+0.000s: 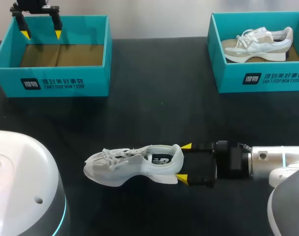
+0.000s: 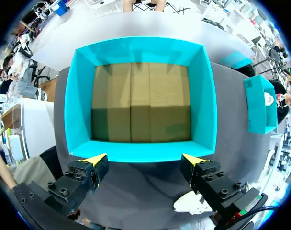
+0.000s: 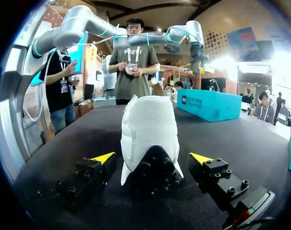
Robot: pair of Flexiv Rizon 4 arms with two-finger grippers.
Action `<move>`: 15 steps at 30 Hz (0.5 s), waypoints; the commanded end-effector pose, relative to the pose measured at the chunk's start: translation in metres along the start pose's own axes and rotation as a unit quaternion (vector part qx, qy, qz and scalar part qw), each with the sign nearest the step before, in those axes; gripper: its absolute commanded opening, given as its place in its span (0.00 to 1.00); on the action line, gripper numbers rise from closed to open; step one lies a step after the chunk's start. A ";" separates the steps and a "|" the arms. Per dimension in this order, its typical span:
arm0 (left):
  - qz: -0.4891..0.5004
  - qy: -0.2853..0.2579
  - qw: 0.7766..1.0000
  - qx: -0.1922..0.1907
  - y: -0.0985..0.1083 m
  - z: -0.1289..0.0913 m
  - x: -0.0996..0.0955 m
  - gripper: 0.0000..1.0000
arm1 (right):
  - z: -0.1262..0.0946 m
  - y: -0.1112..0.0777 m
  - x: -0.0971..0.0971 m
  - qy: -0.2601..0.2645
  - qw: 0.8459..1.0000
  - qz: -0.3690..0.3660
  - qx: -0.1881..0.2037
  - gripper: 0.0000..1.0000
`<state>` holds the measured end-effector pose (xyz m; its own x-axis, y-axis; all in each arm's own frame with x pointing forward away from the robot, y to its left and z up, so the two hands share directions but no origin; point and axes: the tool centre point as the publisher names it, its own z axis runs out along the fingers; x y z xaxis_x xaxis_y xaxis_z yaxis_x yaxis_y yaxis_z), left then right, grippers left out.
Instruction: Take the shoe out of the shoebox, open the shoe tongue, remove and reinsert the insole, then place the shoe into the shoebox
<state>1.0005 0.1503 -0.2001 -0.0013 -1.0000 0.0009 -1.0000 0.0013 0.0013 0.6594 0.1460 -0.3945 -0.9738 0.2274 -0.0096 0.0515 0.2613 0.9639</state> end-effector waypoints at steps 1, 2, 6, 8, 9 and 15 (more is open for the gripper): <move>0.000 0.000 1.000 0.000 0.000 0.000 0.000 1.00 | 0.009 -0.001 -0.002 0.002 1.000 0.002 0.002 1.00; 0.000 0.000 1.000 0.000 0.000 0.000 0.000 1.00 | 0.011 -0.001 -0.001 0.003 1.000 0.002 0.002 1.00; 0.000 0.000 1.000 0.000 0.000 0.000 0.000 1.00 | 0.017 -0.003 0.001 0.007 1.000 0.003 0.005 1.00; 0.000 0.000 1.000 0.000 0.000 0.000 0.000 1.00 | 0.020 -0.003 0.002 0.008 1.000 0.003 0.006 1.00; 0.000 0.000 1.000 0.000 0.000 0.000 0.000 1.00 | 0.020 -0.004 0.002 0.008 1.000 0.004 0.005 1.00; 0.000 0.000 1.000 0.000 0.000 0.000 0.000 1.00 | 0.025 -0.004 0.003 0.009 1.000 0.006 0.005 1.00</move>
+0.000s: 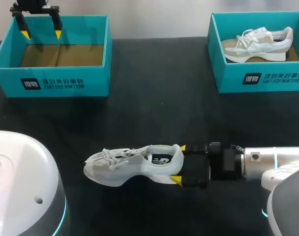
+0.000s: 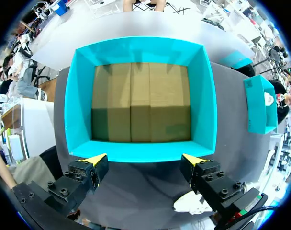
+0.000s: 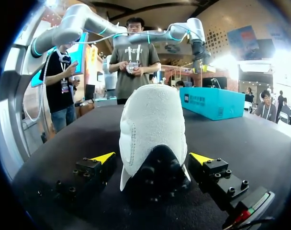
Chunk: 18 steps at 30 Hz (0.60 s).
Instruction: Take the shoe out of the shoebox, open the shoe tongue, remove and reinsert the insole, then place the shoe into the shoebox
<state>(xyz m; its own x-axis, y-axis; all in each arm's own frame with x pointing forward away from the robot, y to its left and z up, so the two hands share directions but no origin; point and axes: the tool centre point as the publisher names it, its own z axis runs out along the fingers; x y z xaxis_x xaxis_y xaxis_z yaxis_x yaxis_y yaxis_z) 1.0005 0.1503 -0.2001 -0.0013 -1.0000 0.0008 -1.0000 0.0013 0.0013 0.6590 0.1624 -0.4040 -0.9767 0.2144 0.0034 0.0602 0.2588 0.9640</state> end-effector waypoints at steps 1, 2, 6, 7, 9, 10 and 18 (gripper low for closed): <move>0.000 0.000 1.000 0.000 0.000 0.000 0.000 1.00 | 0.008 0.001 -0.002 0.001 1.000 0.001 0.007 1.00; 0.000 0.000 1.000 0.000 0.000 0.000 0.000 1.00 | 0.009 0.001 -0.002 0.001 1.000 0.001 0.007 1.00; 0.000 0.000 1.000 0.000 0.000 0.000 0.000 1.00 | 0.011 0.001 -0.002 0.002 1.000 0.001 0.008 1.00; 0.000 0.000 1.000 0.000 0.000 0.000 0.000 1.00 | 0.012 0.000 -0.002 0.003 1.000 0.001 0.008 1.00; 0.000 0.000 1.000 0.000 0.000 0.000 0.000 1.00 | 0.013 0.000 -0.002 0.003 1.000 0.001 0.009 1.00; 0.000 0.000 1.000 0.000 0.000 0.000 0.000 1.00 | 0.014 0.000 -0.002 0.004 1.000 0.002 0.009 1.00; 0.000 0.000 1.000 0.000 0.000 0.000 0.000 1.00 | 0.019 -0.002 -0.001 0.004 1.000 0.003 0.014 1.00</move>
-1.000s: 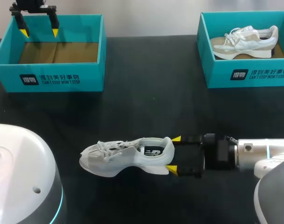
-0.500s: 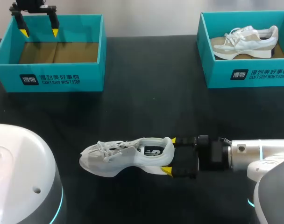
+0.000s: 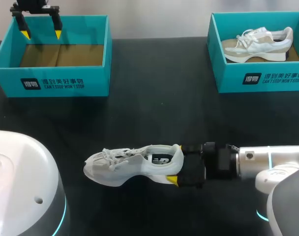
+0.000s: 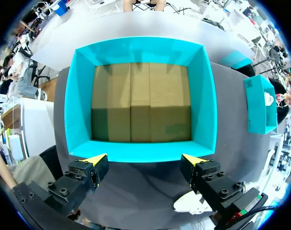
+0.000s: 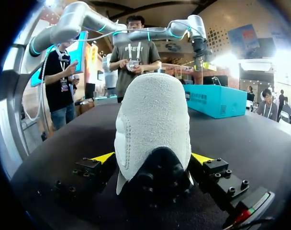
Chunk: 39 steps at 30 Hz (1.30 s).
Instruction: Take the shoe out of the shoebox, open the shoe tongue, remove and reinsert the insole, then place the shoe into the shoebox
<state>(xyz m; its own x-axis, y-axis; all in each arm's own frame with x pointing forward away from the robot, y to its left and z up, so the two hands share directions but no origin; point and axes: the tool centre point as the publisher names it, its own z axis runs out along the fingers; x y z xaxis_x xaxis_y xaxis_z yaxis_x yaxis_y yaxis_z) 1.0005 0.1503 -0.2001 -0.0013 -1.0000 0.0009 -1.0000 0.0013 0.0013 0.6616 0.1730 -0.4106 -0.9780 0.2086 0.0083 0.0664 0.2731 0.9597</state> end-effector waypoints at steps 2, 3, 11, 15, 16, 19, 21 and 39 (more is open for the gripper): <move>0.000 0.000 1.000 0.000 0.000 0.000 0.000 1.00 | 0.008 0.001 -0.001 0.002 1.000 0.002 0.006 1.00; 0.000 0.000 1.000 0.000 0.000 0.000 0.000 1.00 | 0.009 0.001 -0.001 0.003 1.000 0.002 0.007 1.00; 0.000 0.000 1.000 0.000 0.000 0.000 0.000 1.00 | 0.018 0.003 -0.002 0.012 1.000 -0.001 0.011 1.00; 0.000 0.000 1.000 0.000 0.000 0.000 0.000 1.00 | 0.020 0.004 -0.001 0.015 1.000 0.000 0.013 1.00; 0.000 0.000 1.000 0.000 0.000 0.000 0.000 1.00 | 0.021 0.005 -0.001 0.015 1.000 0.000 0.013 1.00; 0.000 0.000 1.000 0.000 0.000 0.000 0.000 1.00 | 0.021 0.005 -0.002 0.015 1.000 -0.001 0.015 1.00; 0.000 0.000 1.000 0.000 0.000 0.000 0.000 1.00 | 0.022 0.005 -0.002 0.015 1.000 0.000 0.016 1.00; 0.000 0.000 1.000 0.000 0.000 0.000 0.000 1.00 | 0.024 0.005 -0.002 0.015 1.000 -0.003 0.019 0.00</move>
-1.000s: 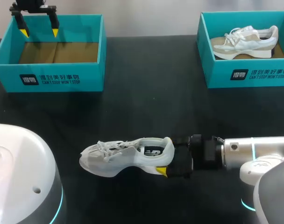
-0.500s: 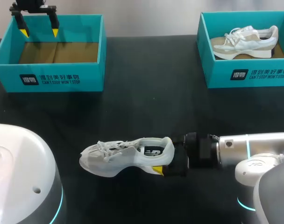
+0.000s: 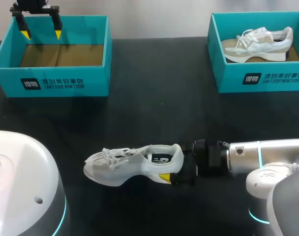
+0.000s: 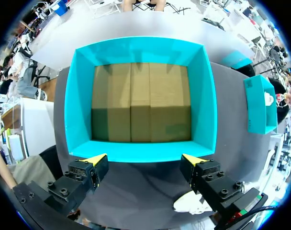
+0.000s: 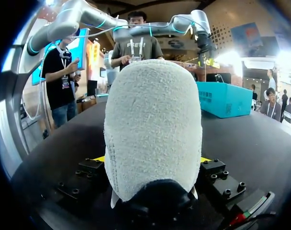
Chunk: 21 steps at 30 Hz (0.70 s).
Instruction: Take the shoe out of the shoebox, open the shoe tongue, remove and reinsert the insole, then place the shoe into the shoebox
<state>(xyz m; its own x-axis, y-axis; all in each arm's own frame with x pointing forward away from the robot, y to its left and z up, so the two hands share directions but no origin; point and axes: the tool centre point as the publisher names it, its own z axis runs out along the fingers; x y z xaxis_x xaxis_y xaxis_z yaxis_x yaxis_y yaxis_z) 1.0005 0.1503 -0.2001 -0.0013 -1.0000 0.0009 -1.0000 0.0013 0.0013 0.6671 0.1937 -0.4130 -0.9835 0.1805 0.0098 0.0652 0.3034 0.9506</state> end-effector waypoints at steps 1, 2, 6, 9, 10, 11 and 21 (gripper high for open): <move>0.000 0.000 1.000 0.000 0.000 0.000 0.000 1.00 | 0.003 0.001 -0.001 0.001 1.000 0.000 0.004 0.00; 0.000 0.000 1.000 0.000 0.000 0.000 0.000 1.00 | 0.002 0.002 -0.001 0.002 1.000 -0.001 0.005 0.00; 0.000 0.000 1.000 0.000 0.000 0.000 0.000 1.00 | 0.000 0.002 0.000 0.004 1.000 -0.004 0.009 0.00; 0.000 0.000 1.000 0.000 0.000 0.000 0.000 1.00 | -0.002 0.002 -0.001 0.006 1.000 -0.004 0.012 0.00; 0.000 0.000 1.000 0.000 0.000 0.000 0.000 1.00 | -0.002 0.002 -0.001 0.006 1.000 -0.004 0.013 0.00; 0.000 0.000 1.000 0.000 0.000 0.000 0.000 1.00 | -0.002 0.002 -0.001 0.006 1.000 -0.004 0.014 0.00; 0.000 0.000 1.000 0.000 0.000 0.000 0.000 1.00 | -0.003 0.001 -0.001 0.011 1.000 0.003 0.015 0.00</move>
<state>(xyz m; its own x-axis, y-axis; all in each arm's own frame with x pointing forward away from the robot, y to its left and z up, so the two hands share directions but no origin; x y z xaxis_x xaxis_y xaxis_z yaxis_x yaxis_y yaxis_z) 1.0005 0.1503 -0.2001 -0.0013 -1.0000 0.0009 -1.0000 0.0013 0.0013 0.6673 0.1915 -0.4129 -0.9862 0.1647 0.0199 0.0730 0.3233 0.9435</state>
